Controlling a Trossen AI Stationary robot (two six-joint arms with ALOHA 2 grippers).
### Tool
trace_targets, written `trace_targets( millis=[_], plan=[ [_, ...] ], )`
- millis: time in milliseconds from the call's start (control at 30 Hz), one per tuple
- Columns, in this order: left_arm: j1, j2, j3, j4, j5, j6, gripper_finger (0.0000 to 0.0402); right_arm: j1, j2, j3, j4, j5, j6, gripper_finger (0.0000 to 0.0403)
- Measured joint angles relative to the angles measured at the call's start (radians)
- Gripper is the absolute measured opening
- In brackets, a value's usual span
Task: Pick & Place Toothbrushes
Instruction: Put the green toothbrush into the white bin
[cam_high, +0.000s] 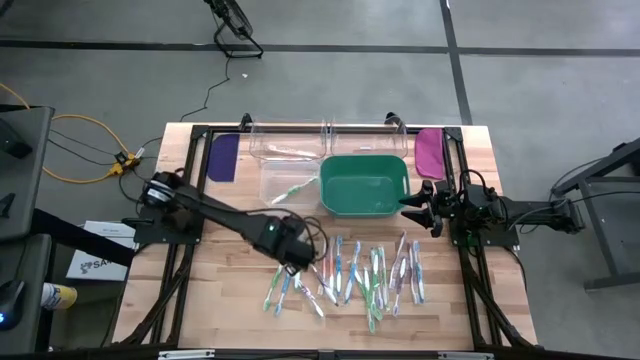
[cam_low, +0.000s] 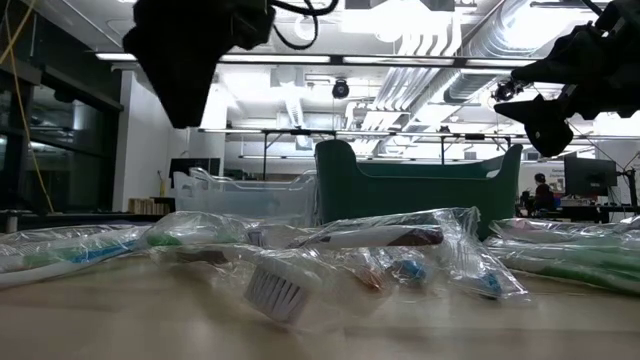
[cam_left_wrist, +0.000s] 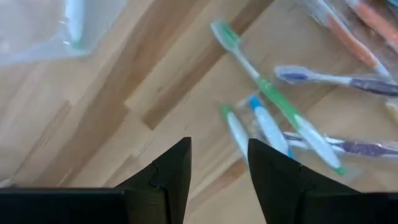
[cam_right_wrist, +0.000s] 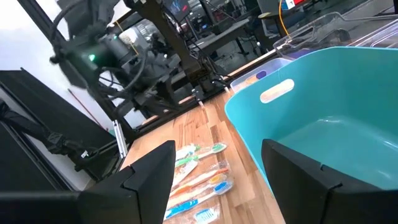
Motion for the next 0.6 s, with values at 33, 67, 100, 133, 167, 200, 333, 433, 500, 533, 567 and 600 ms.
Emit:
trace_targets(
  millis=[33, 67, 100, 133, 167, 200, 333, 433, 500, 533, 567, 600],
  plan=[
    [-0.011, 0.005, 0.0, -0.001, 0.0, -0.006, 0.0155, 0.0, 0.0, 0.0, 0.001, 0.0, 0.0, 0.0233],
    [-0.021, 0.01, -0.003, -0.007, 0.005, -0.007, 0.0155, 0.0, 0.0, 0.0, 0.001, 0.0, 0.0, 0.0233],
    [-0.029, 0.019, -0.004, -0.007, 0.008, -0.007, 0.0155, 0.0, 0.0, 0.0, -0.001, 0.0, 0.0, 0.0233],
    [-0.031, 0.025, -0.004, 0.003, 0.02, -0.008, 0.0155, 0.0, 0.0, 0.0, -0.001, 0.0, 0.0, 0.0233],
    [-0.04, 0.031, -0.009, 0.007, 0.03, -0.011, 0.0155, 0.0, 0.0, 0.0, 0.0, 0.0, 0.0, 0.0233],
    [-0.047, 0.034, -0.017, -0.003, 0.037, -0.015, 0.0155, 0.0, 0.002, 0.0, 0.001, 0.0, 0.0, 0.0233],
    [-0.064, 0.047, -0.053, 0.038, 0.088, -0.034, 0.0155, 0.0, 0.005, 0.0, 0.002, 0.0, 0.0, 0.0233],
    [-0.075, 0.055, -0.081, 0.052, 0.112, -0.042, 0.0155, 0.0, 0.007, 0.0, 0.001, 0.0, 0.0, 0.0233],
    [-0.086, 0.058, -0.1, 0.065, 0.124, -0.045, 0.0155, 0.0, 0.007, 0.0, 0.0, 0.0, 0.0, 0.0233],
    [-0.09, 0.059, -0.108, 0.055, 0.125, -0.046, 0.0155, 0.0, 0.007, 0.0, 0.0, 0.0, 0.0, 0.0233],
    [-0.093, 0.059, -0.116, 0.068, 0.126, -0.048, 0.0155, 0.0, 0.007, 0.0, 0.0, 0.0, 0.0, 0.0233],
    [-0.095, 0.059, -0.124, 0.096, 0.125, -0.048, 0.0155, 0.0, 0.007, 0.0, 0.001, 0.0, 0.0, 0.0233]
  ],
)
